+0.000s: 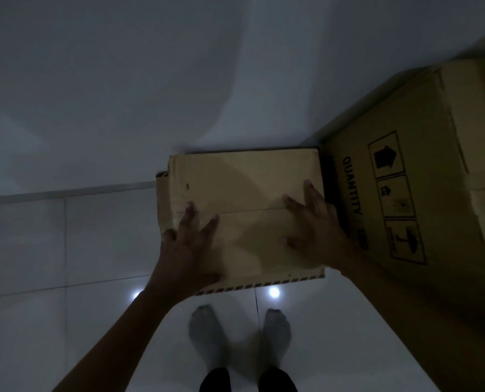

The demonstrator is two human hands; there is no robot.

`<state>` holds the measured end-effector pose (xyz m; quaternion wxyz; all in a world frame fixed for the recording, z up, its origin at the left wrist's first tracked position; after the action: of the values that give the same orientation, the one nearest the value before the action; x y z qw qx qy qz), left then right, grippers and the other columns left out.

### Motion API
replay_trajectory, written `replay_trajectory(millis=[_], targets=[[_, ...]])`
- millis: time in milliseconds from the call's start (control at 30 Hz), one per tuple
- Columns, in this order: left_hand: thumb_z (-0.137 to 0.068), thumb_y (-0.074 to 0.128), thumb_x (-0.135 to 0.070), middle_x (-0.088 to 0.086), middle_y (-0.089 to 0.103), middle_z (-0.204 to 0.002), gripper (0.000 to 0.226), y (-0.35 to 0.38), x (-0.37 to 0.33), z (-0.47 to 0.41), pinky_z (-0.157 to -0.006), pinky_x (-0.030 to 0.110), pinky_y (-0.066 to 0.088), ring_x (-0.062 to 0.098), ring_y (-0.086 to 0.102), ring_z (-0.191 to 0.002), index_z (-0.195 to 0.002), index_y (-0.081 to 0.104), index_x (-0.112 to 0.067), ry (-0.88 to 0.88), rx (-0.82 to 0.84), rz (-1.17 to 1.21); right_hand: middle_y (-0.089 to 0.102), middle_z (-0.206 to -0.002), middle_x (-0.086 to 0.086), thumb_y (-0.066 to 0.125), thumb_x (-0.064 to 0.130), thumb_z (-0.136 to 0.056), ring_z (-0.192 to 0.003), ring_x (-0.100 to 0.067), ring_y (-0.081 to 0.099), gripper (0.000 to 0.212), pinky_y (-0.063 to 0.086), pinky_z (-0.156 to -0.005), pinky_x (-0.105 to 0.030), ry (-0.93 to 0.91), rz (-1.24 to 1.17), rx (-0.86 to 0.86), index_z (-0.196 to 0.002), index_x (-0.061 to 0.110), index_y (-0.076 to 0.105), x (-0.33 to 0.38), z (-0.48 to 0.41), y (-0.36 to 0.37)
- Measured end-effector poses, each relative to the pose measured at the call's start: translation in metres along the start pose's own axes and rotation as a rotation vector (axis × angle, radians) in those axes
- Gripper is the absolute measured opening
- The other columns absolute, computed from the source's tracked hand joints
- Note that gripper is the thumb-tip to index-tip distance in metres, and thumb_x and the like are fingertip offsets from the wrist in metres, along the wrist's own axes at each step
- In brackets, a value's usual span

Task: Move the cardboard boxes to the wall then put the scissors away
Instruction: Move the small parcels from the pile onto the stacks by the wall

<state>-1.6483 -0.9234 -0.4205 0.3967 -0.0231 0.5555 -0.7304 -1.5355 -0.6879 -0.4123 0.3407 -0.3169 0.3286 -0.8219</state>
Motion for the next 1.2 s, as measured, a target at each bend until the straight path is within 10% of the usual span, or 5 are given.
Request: replay_trajectory(millis=[233, 467, 900, 1200], targets=[[-0.055, 0.080, -0.065, 0.019, -0.020, -0.158, 0.129, 0.001, 0.002, -0.001, -0.100, 0.066, 0.035, 0.052, 0.013, -0.141, -0.153, 0.003, -0.029, -0.034, 0.017, 0.026, -0.015, -0.162, -0.013, 0.030, 0.098, -0.061, -0.144, -0.048, -0.018, 0.119, 0.011, -0.109, -0.073, -0.174, 0.379, -0.110, -0.156, 0.032, 0.003, 0.037, 0.016, 0.024], [-0.061, 0.077, -0.065, 0.014, -0.035, -0.153, 0.129, 0.001, 0.002, -0.004, -0.109, 0.065, 0.025, 0.045, -0.006, -0.145, -0.146, -0.015, -0.039, -0.083, 0.059, 0.034, 0.001, -0.162, -0.019, 0.069, 0.084, -0.047, -0.143, -0.055, -0.001, 0.137, 0.015, -0.099, -0.082, -0.244, 0.480, -0.057, -0.155, 0.035, 0.001, 0.059, 0.013, 0.046], [-0.071, 0.073, -0.060, 0.005, -0.037, -0.153, 0.117, -0.015, -0.041, -0.017, -0.110, 0.057, 0.027, 0.046, 0.009, -0.142, -0.151, -0.011, -0.039, -0.208, 0.155, 0.067, -0.037, -0.152, -0.013, 0.077, 0.064, -0.064, -0.140, -0.055, -0.019, 0.140, 0.008, -0.106, -0.077, -0.225, 0.603, -0.024, -0.140, 0.038, -0.037, 0.027, 0.005, 0.022], [-0.079, 0.062, -0.066, 0.009, -0.022, -0.159, 0.108, -0.031, -0.063, -0.014, -0.107, 0.070, 0.017, 0.053, -0.003, -0.142, -0.152, -0.012, -0.036, -0.324, 0.261, -0.119, -0.024, -0.160, -0.006, 0.069, 0.042, -0.085, -0.147, -0.040, -0.011, 0.106, 0.019, -0.114, -0.057, -0.083, 0.262, 0.149, -0.153, 0.038, -0.012, 0.045, 0.028, -0.004]])
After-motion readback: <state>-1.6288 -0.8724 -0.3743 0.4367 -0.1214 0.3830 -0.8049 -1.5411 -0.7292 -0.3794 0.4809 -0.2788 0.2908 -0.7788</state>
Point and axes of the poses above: each hand's wrist, its own z-axis away from the middle knuckle, its own y-axis out of the palm, x = y × z, the point moved 8 cm from there along -z, towards the middle knuckle
